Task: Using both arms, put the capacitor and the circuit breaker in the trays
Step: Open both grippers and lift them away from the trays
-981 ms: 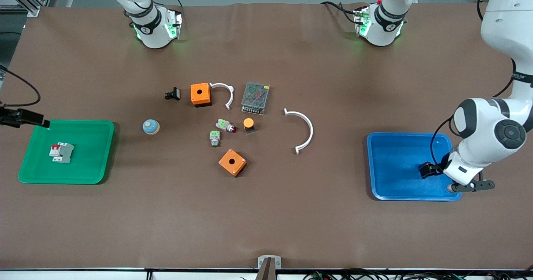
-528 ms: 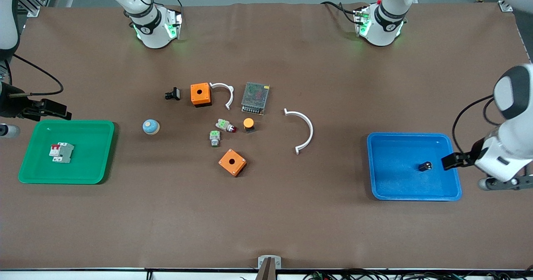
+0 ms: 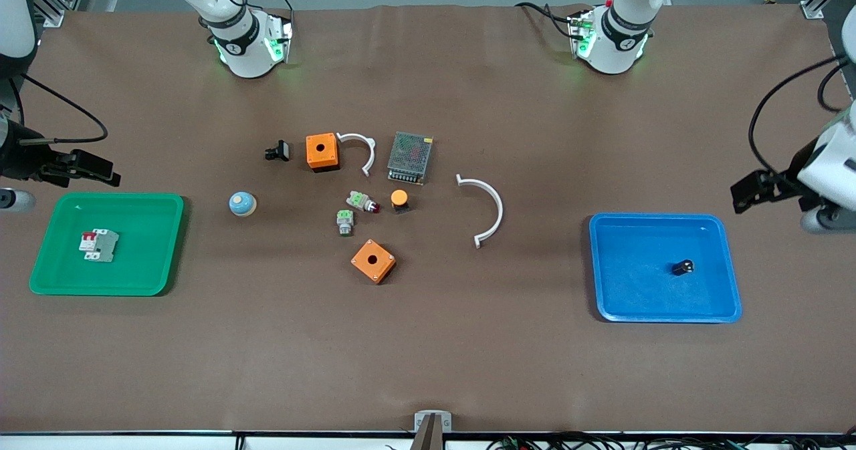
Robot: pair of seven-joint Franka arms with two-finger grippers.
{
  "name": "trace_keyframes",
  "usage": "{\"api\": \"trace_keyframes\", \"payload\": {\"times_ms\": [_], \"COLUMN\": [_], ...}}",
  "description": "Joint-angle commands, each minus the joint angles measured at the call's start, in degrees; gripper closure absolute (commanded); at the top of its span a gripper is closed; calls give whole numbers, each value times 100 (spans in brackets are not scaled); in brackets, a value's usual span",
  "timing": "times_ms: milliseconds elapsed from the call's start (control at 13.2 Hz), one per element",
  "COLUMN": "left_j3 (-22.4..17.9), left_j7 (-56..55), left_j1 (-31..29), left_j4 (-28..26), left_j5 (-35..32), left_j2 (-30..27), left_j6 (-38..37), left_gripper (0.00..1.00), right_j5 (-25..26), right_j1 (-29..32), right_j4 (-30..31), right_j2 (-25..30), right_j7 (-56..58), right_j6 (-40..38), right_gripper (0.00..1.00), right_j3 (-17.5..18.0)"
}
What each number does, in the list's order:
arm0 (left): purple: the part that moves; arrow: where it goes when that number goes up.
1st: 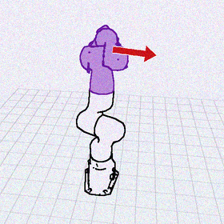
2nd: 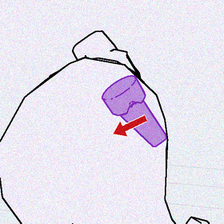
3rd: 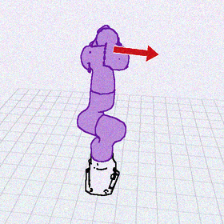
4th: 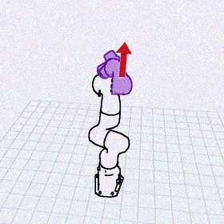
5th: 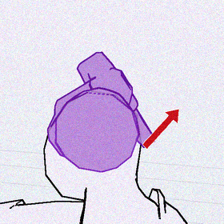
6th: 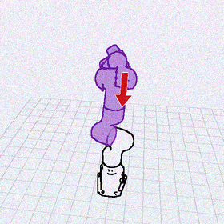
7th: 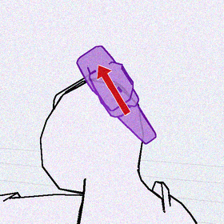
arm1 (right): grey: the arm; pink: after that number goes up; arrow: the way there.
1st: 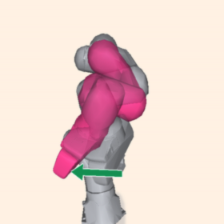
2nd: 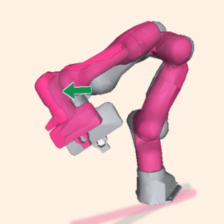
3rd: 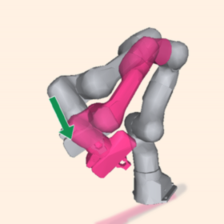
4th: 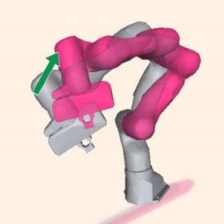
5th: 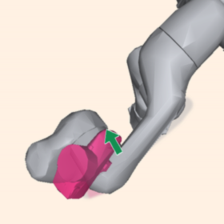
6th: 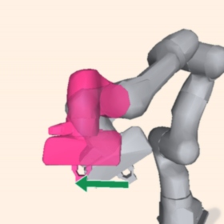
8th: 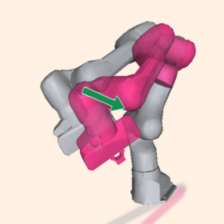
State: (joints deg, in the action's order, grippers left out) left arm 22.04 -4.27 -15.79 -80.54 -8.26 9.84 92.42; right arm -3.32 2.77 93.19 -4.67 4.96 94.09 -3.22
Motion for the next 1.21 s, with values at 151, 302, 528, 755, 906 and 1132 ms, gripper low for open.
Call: {"api": "trace_keyframes", "payload": {"times_ms": [151,302,528,755,906,1132], "left_j3": [-1551,-1658,-1589,-1588,-1632,-1659], "left_j7": [181,146,111,155,172,173], "left_j1": [1401,1552,1544,1518,1526,1517], "left_j4": [-408,-795,-1279,-1271,-1245,-1219], "left_j5": [727,834,896,887,826,686], "left_j2": [-771,-1053,-1352,-1432,-1424,-1415], "left_j6": [-743,-664,-340,-347,-321,-356], "left_gripper": [0,0,0,0,0,0], "right_j5": [252,472,446,464,455,455], "right_j1": [-40,-118,-119,-128,-128,-136], "right_j4": [-583,-705,-864,-882,-882,-882], "right_j2": [28,37,54,63,72,72], "right_j7": [-48,-48,-48,-48,-48,-39], "right_j6": [-304,-347,-356,-356,-356,-356], "right_gripper": [0,0,0,0,0,0], "right_j3": [-3,-3,-21,-12,-3,5]}}
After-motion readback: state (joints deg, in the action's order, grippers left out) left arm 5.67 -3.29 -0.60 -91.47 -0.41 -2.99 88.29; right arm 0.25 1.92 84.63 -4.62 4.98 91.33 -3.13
